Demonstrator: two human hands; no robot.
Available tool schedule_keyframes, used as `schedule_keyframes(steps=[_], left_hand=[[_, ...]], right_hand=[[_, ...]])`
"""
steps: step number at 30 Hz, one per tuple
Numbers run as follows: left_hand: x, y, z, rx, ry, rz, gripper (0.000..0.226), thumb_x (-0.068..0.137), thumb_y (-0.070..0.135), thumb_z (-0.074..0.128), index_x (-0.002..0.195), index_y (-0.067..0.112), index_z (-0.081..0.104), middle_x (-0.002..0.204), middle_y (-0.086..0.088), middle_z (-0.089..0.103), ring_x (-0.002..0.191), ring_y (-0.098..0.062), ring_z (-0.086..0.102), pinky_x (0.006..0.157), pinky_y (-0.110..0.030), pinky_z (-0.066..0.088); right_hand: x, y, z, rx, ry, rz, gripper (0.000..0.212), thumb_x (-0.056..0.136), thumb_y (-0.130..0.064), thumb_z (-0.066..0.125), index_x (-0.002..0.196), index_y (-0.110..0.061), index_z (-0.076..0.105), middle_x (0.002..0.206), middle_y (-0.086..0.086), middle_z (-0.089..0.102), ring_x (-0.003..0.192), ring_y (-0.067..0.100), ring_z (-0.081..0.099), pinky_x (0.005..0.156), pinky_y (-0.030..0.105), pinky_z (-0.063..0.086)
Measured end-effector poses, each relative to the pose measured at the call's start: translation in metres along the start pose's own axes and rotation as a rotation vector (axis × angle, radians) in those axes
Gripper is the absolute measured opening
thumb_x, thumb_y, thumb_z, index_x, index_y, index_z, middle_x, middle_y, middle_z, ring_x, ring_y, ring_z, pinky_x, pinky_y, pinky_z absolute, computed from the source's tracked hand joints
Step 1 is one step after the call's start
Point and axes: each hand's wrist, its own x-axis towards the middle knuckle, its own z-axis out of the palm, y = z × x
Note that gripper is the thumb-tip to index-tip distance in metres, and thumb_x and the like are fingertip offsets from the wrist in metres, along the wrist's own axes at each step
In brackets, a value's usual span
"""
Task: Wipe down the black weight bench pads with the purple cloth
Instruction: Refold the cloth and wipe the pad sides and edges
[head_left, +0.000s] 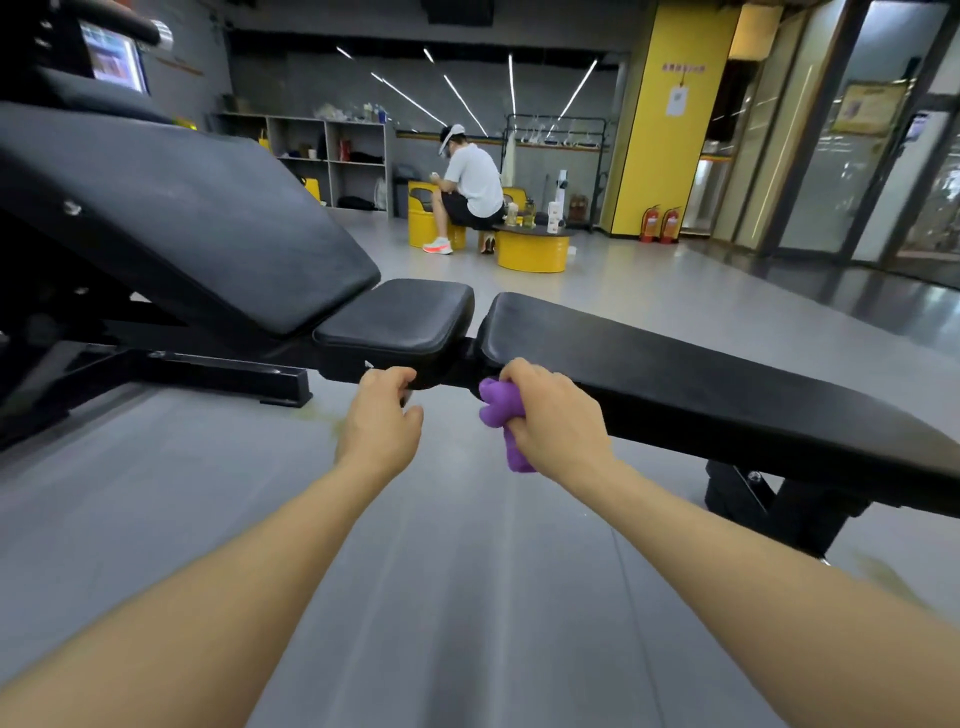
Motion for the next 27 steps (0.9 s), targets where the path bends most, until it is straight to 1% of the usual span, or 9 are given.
schedule_keyframes(steps=[4, 8, 11, 14, 17, 19, 22, 24, 27], left_hand=[[0.016, -0.023, -0.039, 0.063, 0.054, 0.050, 0.040, 0.089, 0.009, 0.054, 0.128, 0.014, 0.051, 0.128, -0.003, 0.045, 0.106, -0.022, 0.056, 0.091, -0.034, 0.044], [0.034, -0.053, -0.067, 0.132, 0.101, 0.085, 0.039, 0.090, 0.012, 0.054, 0.128, 0.019, 0.050, 0.129, 0.003, 0.044, 0.103, -0.021, 0.052, 0.083, -0.034, 0.045], [0.046, -0.071, -0.072, 0.115, 0.091, 0.159, 0.041, 0.089, 0.010, 0.055, 0.129, 0.018, 0.050, 0.132, 0.006, 0.044, 0.113, -0.018, 0.049, 0.088, -0.035, 0.046], [0.056, -0.086, -0.068, 0.077, 0.083, 0.227, 0.043, 0.089, 0.006, 0.055, 0.130, 0.015, 0.050, 0.134, 0.004, 0.045, 0.120, -0.016, 0.046, 0.097, -0.030, 0.041], [0.066, -0.092, -0.061, 0.035, 0.108, 0.279, 0.043, 0.089, 0.003, 0.054, 0.130, 0.013, 0.051, 0.135, 0.003, 0.046, 0.123, -0.016, 0.044, 0.100, -0.024, 0.036], [0.070, -0.093, -0.056, 0.017, 0.124, 0.315, 0.042, 0.088, 0.002, 0.054, 0.129, 0.011, 0.052, 0.135, 0.002, 0.048, 0.124, -0.016, 0.045, 0.100, -0.022, 0.034], [0.070, -0.097, -0.051, 0.038, 0.155, 0.364, 0.042, 0.088, -0.001, 0.055, 0.129, 0.008, 0.052, 0.135, -0.001, 0.049, 0.124, -0.018, 0.047, 0.100, -0.023, 0.036], [0.068, -0.099, -0.050, 0.049, 0.158, 0.385, 0.044, 0.088, -0.003, 0.054, 0.130, 0.007, 0.052, 0.136, -0.002, 0.050, 0.124, -0.018, 0.048, 0.101, -0.024, 0.037], [0.068, -0.098, -0.050, 0.057, 0.180, 0.381, 0.044, 0.088, -0.006, 0.053, 0.129, 0.010, 0.054, 0.133, -0.001, 0.052, 0.121, -0.014, 0.049, 0.096, -0.014, 0.034]], right_hand=[[0.026, -0.043, 0.012, 0.181, 0.079, 0.040, 0.015, 0.077, -0.015, 0.054, 0.091, -0.020, 0.051, 0.089, -0.004, 0.062, 0.086, 0.023, 0.056, 0.071, 0.040, 0.050], [0.041, -0.069, 0.026, 0.137, 0.220, -0.034, 0.023, 0.077, -0.015, 0.059, 0.098, -0.025, 0.059, 0.092, -0.007, 0.062, 0.088, 0.020, 0.055, 0.067, 0.035, 0.049], [0.055, -0.088, 0.031, 0.057, 0.428, -0.208, 0.036, 0.067, -0.002, 0.068, 0.099, -0.018, 0.066, 0.094, -0.001, 0.066, 0.081, 0.027, 0.058, 0.058, 0.031, 0.048], [0.070, -0.101, 0.046, -0.084, 0.555, -0.467, 0.034, 0.064, 0.003, 0.063, 0.094, -0.012, 0.069, 0.094, 0.004, 0.068, 0.076, 0.031, 0.059, 0.057, 0.033, 0.048], [0.077, -0.091, 0.065, -0.311, 0.548, -0.638, 0.033, 0.082, -0.004, 0.045, 0.100, -0.015, 0.070, 0.104, 0.006, 0.068, 0.087, 0.029, 0.061, 0.068, 0.035, 0.046], [0.073, -0.070, 0.070, -0.403, 0.494, -0.721, 0.041, 0.091, -0.003, 0.034, 0.109, -0.016, 0.068, 0.116, 0.007, 0.066, 0.102, 0.027, 0.058, 0.083, 0.036, 0.046], [0.061, -0.036, 0.072, -0.483, 0.392, -0.815, 0.036, 0.092, -0.013, 0.045, 0.125, -0.019, 0.060, 0.135, 0.003, 0.055, 0.121, 0.023, 0.052, 0.103, 0.040, 0.040], [0.057, -0.025, 0.072, -0.520, 0.350, -0.858, 0.038, 0.091, -0.021, 0.052, 0.129, -0.019, 0.057, 0.140, 0.003, 0.050, 0.127, 0.023, 0.046, 0.106, 0.043, 0.037], [0.073, -0.044, 0.078, -0.469, 0.423, -0.860, 0.032, 0.095, -0.011, 0.044, 0.120, -0.015, 0.064, 0.132, 0.013, 0.056, 0.121, 0.032, 0.053, 0.102, 0.046, 0.042]])
